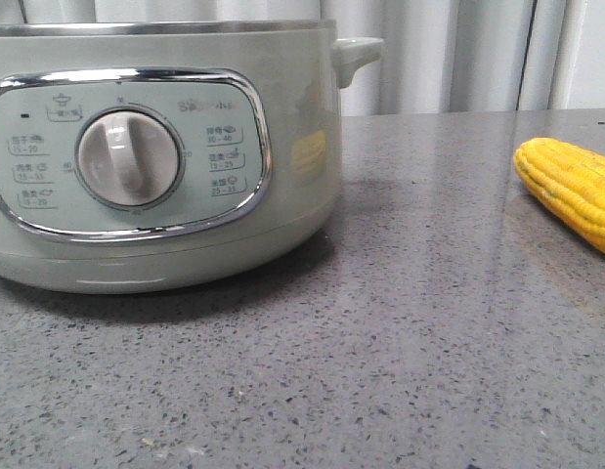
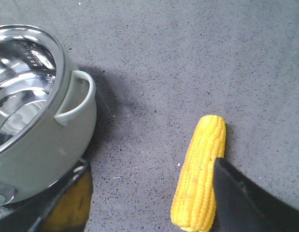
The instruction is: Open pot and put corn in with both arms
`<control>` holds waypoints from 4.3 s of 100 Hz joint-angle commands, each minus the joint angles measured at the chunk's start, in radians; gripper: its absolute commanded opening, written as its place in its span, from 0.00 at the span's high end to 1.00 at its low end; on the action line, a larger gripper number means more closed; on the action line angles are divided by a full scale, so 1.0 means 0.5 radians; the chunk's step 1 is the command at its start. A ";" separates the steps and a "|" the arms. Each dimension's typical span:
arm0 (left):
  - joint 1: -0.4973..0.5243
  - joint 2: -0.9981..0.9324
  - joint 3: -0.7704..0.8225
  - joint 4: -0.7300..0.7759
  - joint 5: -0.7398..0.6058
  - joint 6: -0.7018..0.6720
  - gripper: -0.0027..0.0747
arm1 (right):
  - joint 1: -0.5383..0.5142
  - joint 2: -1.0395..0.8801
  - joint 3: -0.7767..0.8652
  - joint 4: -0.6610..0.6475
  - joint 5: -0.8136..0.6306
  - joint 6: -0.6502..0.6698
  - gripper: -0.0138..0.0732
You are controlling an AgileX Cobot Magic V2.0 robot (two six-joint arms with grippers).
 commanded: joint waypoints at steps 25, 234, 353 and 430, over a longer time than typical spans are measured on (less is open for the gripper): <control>0.002 -0.043 0.044 -0.029 -0.275 -0.016 0.79 | -0.008 -0.020 -0.070 0.027 -0.097 -0.017 0.31; 0.002 0.139 0.115 -0.026 -0.240 -0.016 0.48 | -0.008 -0.033 -0.070 0.044 -0.094 -0.017 0.31; -0.569 -1.281 -0.017 -0.030 0.164 -0.016 0.62 | -0.012 0.672 -0.070 -0.104 -0.051 -0.007 0.31; -0.706 -1.410 -0.008 -0.030 0.248 -0.016 0.63 | -0.012 1.144 -0.075 -0.173 -0.117 0.115 0.61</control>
